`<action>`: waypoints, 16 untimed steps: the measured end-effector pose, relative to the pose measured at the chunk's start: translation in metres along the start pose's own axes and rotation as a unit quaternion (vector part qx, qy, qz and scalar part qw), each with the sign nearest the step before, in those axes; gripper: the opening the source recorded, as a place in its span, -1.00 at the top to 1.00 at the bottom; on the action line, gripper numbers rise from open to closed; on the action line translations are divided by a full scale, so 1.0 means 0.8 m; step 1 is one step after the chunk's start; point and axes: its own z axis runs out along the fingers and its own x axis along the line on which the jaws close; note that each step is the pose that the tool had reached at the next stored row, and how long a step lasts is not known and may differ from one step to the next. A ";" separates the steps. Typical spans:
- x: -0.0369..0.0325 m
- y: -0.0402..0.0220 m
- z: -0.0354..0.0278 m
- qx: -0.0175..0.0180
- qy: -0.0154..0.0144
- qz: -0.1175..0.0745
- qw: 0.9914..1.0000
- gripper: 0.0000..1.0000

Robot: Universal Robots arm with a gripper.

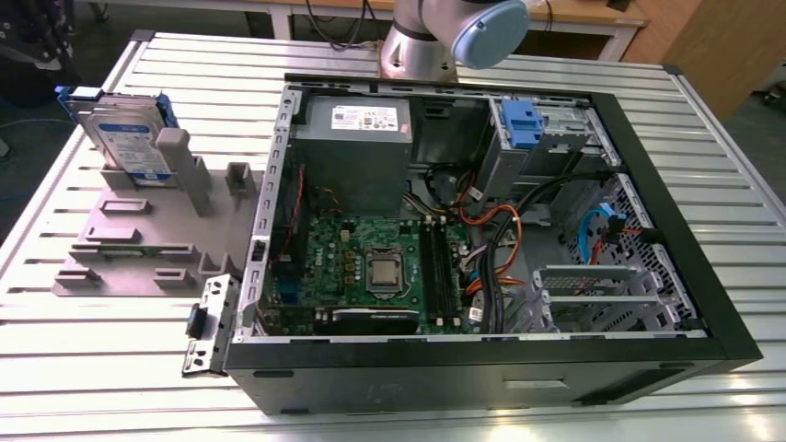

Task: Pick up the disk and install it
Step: 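Pick up the disk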

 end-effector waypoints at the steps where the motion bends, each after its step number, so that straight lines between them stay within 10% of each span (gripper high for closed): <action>1: 0.0000 0.0000 0.0001 0.000 0.000 -0.009 1.000 0.79; 6: -0.0001 0.0000 0.0006 0.001 0.002 -0.042 0.999 0.79; 16: -0.0065 -0.0002 0.0099 0.005 0.001 -0.042 0.999 0.79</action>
